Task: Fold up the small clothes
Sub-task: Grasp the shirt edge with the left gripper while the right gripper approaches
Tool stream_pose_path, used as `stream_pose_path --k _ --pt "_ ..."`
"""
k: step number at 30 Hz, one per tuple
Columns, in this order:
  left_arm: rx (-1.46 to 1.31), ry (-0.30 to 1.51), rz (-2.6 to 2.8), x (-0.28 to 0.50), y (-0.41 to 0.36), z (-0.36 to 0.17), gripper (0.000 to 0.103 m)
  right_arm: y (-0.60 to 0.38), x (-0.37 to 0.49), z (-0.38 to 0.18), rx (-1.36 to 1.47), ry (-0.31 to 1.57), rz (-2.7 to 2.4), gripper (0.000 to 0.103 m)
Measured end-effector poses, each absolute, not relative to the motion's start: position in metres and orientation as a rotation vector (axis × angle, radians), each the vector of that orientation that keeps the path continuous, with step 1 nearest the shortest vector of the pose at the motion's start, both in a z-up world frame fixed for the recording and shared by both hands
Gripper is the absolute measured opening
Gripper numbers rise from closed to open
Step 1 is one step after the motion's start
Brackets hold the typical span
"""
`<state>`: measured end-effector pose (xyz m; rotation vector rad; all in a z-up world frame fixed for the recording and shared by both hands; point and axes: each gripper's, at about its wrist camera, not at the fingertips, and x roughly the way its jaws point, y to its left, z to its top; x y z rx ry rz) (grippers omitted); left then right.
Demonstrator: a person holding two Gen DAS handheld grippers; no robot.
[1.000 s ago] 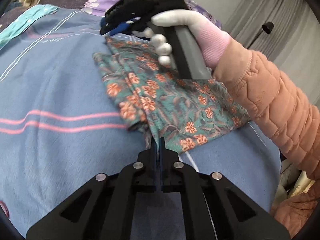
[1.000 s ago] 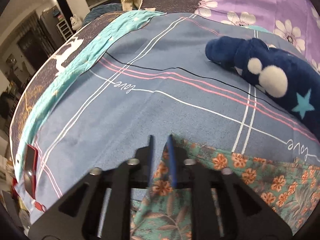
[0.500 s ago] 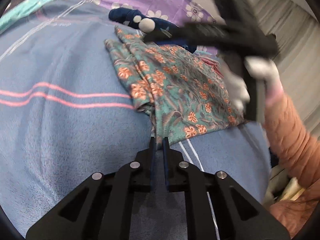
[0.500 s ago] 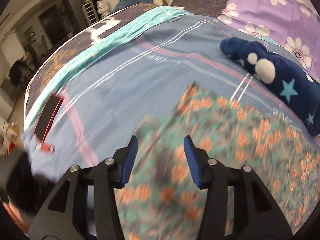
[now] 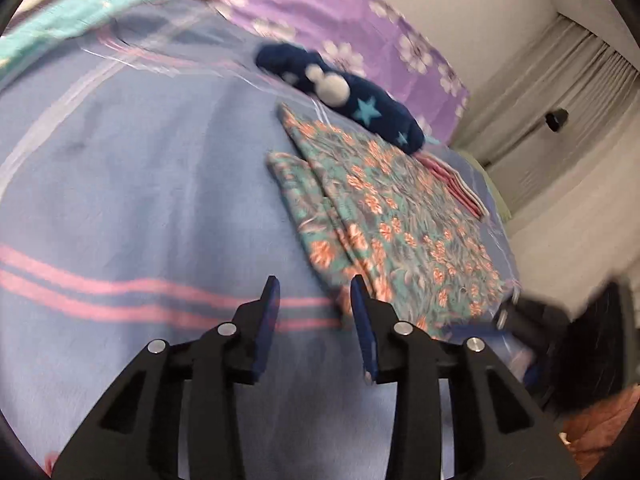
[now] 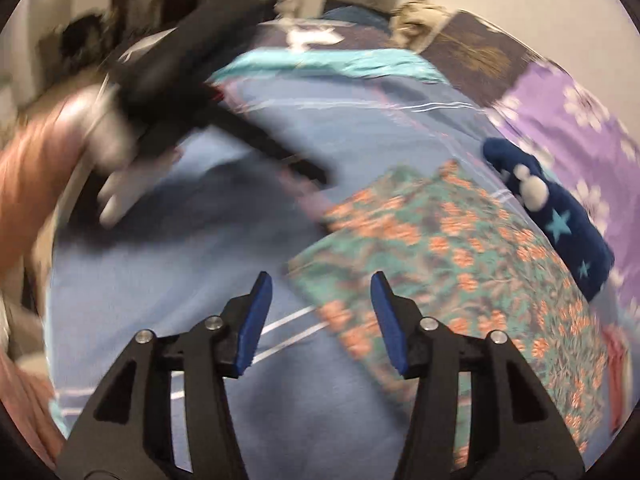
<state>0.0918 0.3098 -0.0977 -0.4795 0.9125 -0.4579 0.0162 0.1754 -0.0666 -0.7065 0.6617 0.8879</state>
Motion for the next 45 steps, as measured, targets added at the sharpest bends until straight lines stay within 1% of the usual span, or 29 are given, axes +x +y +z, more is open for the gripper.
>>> stream_pose_path --k 3,6,9,10,11,12,13,16,18,21,23,24,25,27,28,29,31,33,36,45 --pt "-0.514 0.971 -0.497 0.123 0.304 -0.115 0.037 0.187 0.009 -0.087 -0.790 0.615 0.839 0.052" --pt "-0.622 0.944 -0.513 0.151 0.309 -0.117 0.037 0.195 0.011 -0.090 -0.818 0.544 0.747 0.052" --pt "-0.633 0.942 -0.511 0.173 0.302 -0.116 0.036 0.200 0.017 -0.095 -0.848 0.522 0.664 0.052" --pt "-0.622 0.943 -0.512 0.179 0.297 -0.116 0.029 0.201 0.018 -0.096 -0.846 0.522 0.658 0.048" --pt "-0.594 0.933 -0.497 0.184 0.292 -0.115 0.020 0.202 0.016 -0.098 -0.855 0.520 0.657 0.030" --pt "-0.570 0.926 -0.491 0.186 0.290 -0.116 0.007 0.204 0.015 -0.100 -0.873 0.512 0.652 0.020" --pt "-0.565 0.919 -0.490 0.189 0.288 -0.118 0.006 0.205 0.011 -0.103 -0.895 0.489 0.637 0.008" --pt "-0.624 0.856 -0.507 0.178 0.301 -0.128 0.006 0.200 0.005 -0.093 -0.834 0.490 0.713 0.003" --pt "-0.700 0.821 -0.510 0.174 0.314 -0.134 0.006 0.198 0.002 -0.092 -0.815 0.510 0.746 0.002" --pt "-0.699 0.811 -0.509 0.172 0.313 -0.131 0.006 0.201 0.003 -0.099 -0.834 0.515 0.740 0.002" --pt "-0.691 0.808 -0.517 0.172 0.311 -0.129 0.007 0.201 0.002 -0.097 -0.836 0.500 0.733 0.002" --pt "-0.703 0.811 -0.529 0.171 0.311 -0.128 0.011 0.200 0.000 -0.095 -0.834 0.491 0.727 0.003" --pt "-0.716 0.815 -0.545 0.170 0.312 -0.129 0.020 0.199 -0.004 -0.093 -0.830 0.487 0.718 0.005" --pt "-0.737 0.820 -0.587 0.169 0.311 -0.131 0.030 0.196 -0.008 -0.090 -0.832 0.482 0.690 0.018" --pt "-0.726 0.817 -0.591 0.167 0.310 -0.130 0.033 0.194 -0.010 -0.089 -0.835 0.477 0.676 0.036" --pt "-0.713 0.821 -0.595 0.167 0.307 -0.129 0.034 0.192 -0.008 -0.089 -0.839 0.475 0.668 0.046" --pt "-0.672 0.821 -0.609 0.167 0.299 -0.126 0.045 0.191 -0.010 -0.092 -0.860 0.476 0.642 0.047" --pt "-0.632 0.817 -0.619 0.166 0.292 -0.122 0.051 0.191 -0.008 -0.095 -0.873 0.480 0.616 0.048" --pt "-0.612 0.819 -0.616 0.166 0.289 -0.122 0.052 0.192 -0.003 -0.097 -0.867 0.494 0.587 0.050" --pt "-0.629 0.814 -0.624 0.166 0.292 -0.125 0.052 0.198 0.004 -0.102 -0.874 0.496 0.558 0.051"
